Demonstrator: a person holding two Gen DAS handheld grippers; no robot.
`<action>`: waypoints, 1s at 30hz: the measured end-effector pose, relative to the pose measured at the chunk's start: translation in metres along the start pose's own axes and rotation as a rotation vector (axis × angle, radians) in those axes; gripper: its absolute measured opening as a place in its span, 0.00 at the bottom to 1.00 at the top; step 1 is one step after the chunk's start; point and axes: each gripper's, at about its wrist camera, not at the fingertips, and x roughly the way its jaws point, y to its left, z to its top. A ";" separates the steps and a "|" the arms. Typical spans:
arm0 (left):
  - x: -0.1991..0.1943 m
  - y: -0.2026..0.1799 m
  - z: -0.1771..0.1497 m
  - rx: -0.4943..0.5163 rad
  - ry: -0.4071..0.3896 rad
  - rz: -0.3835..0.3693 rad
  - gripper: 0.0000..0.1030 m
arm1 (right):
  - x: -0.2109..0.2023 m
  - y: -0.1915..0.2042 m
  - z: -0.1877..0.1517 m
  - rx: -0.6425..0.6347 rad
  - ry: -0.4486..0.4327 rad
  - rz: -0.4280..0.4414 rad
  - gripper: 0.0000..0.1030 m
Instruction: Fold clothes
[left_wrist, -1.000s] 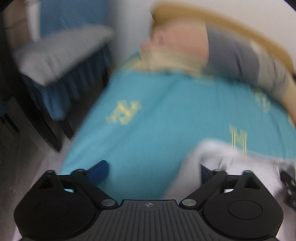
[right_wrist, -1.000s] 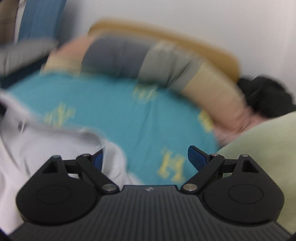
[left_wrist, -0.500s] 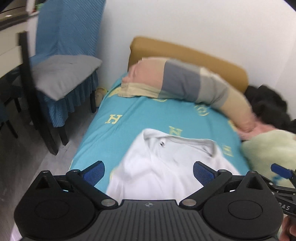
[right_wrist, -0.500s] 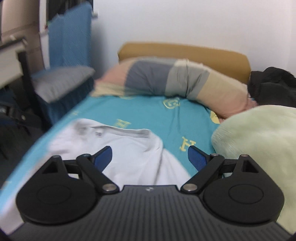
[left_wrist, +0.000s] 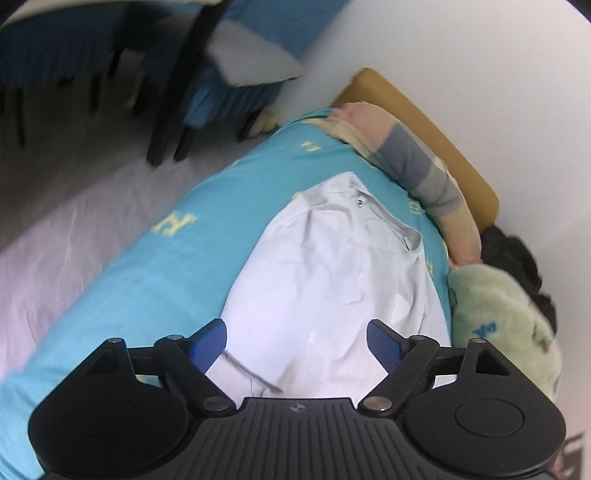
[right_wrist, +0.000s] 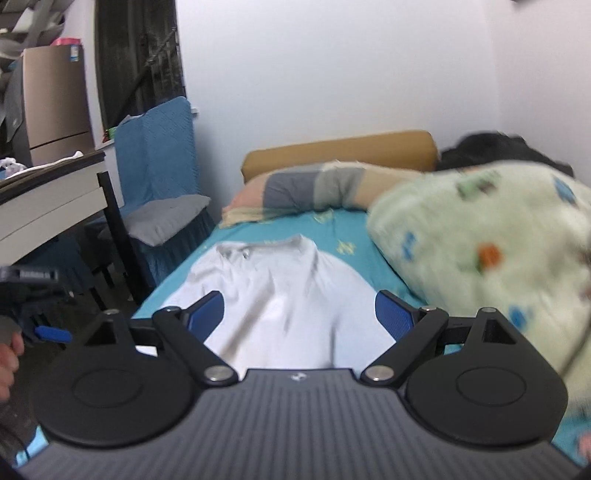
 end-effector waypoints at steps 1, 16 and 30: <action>0.003 0.004 0.001 -0.010 0.010 0.006 0.78 | -0.003 -0.005 -0.008 0.019 0.008 -0.001 0.88; 0.069 -0.037 -0.026 0.410 0.066 0.070 0.53 | 0.042 -0.026 -0.046 0.169 0.101 -0.021 0.88; 0.093 -0.040 -0.044 0.556 0.061 0.157 0.05 | 0.066 -0.040 -0.064 0.252 0.193 -0.026 0.88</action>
